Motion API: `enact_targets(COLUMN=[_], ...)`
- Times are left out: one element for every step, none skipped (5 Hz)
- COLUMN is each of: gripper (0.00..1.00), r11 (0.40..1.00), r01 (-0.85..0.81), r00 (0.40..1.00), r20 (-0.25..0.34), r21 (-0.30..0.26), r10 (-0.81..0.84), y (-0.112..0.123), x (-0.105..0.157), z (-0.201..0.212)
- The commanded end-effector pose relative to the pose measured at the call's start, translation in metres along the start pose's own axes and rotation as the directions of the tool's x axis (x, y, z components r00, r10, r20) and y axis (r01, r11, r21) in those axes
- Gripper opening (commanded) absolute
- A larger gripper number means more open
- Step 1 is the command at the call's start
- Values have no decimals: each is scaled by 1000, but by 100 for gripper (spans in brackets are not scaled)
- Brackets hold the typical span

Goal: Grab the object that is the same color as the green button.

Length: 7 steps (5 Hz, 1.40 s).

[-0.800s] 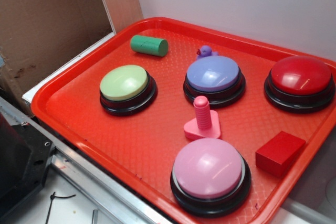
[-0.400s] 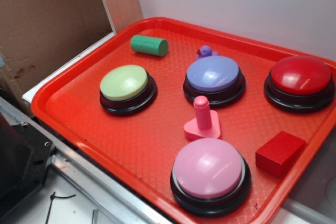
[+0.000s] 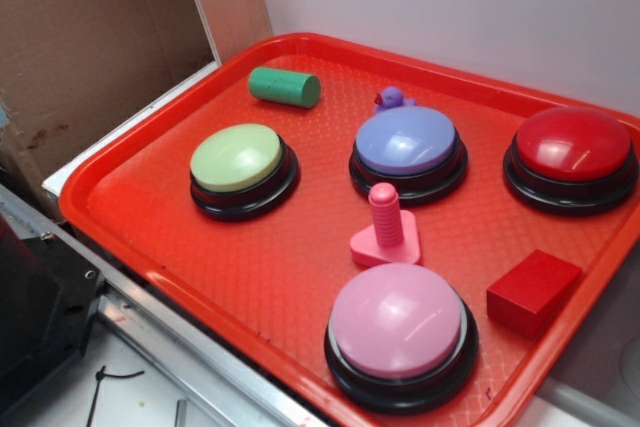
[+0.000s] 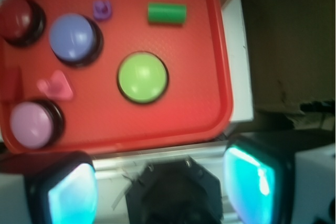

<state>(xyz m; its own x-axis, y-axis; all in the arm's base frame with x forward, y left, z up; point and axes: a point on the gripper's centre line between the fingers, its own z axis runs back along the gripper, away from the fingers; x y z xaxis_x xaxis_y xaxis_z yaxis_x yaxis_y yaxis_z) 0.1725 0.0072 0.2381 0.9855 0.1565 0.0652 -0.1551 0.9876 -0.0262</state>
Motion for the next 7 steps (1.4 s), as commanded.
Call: enact_targets(gripper=[100,100,100,100,100,100,100], r11=[908,788,614,399,159,81,167], r01=[404,615,789,916,986,995,981], r00=[912,781,599,380,142,63,132], r20=[-128,-145,-176,-214,-239,-266,-302], r21=[109,15,-40,-47,-50,-57,-94], r10=[-390,-607,-781,-900,-961,-962,-944], y=[27,33,6,-4,-6,-4,11], x=[102,114,112,116,110,114,112], z=[-48,-88,-130,-152,-173,-193,-212])
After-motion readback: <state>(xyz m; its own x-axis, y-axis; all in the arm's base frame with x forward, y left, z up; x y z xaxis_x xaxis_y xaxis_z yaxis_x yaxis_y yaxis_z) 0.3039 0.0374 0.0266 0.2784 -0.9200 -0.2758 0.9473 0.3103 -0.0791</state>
